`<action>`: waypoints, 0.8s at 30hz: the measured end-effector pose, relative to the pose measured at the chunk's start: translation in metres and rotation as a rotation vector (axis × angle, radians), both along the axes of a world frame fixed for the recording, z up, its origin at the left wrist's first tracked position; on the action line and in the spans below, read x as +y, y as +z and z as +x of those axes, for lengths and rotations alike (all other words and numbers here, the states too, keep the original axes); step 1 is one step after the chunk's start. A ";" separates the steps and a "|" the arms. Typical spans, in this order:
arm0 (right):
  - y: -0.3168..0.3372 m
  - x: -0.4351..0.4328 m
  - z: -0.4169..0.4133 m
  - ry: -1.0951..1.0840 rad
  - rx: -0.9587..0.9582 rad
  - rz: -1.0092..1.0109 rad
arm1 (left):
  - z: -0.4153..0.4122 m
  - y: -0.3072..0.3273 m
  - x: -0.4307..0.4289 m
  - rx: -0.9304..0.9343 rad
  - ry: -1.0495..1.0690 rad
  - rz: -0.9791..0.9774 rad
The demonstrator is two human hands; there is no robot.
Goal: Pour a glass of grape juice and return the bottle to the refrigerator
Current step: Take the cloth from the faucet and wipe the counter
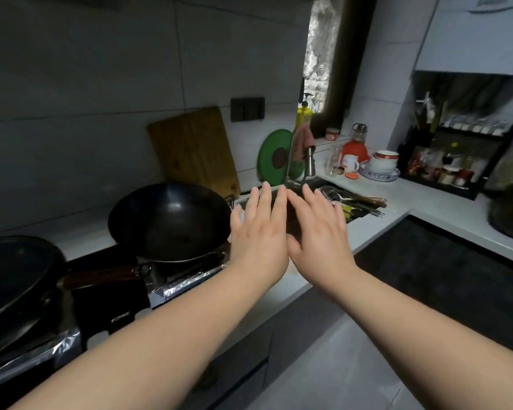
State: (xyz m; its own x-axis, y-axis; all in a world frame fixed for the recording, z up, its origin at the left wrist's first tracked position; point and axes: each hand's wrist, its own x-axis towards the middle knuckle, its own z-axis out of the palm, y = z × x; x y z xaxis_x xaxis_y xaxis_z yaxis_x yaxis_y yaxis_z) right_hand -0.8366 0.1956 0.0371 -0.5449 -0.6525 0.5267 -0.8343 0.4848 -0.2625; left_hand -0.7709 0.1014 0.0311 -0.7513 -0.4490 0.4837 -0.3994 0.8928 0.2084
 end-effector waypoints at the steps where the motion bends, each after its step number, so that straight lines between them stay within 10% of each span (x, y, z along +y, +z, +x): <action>1: 0.000 0.002 -0.018 -0.014 -0.013 -0.001 | -0.018 0.001 0.000 -0.002 -0.010 -0.007; 24: -0.019 -0.110 -0.506 -0.031 -0.151 0.053 | -0.462 0.004 -0.116 -0.198 0.171 -0.062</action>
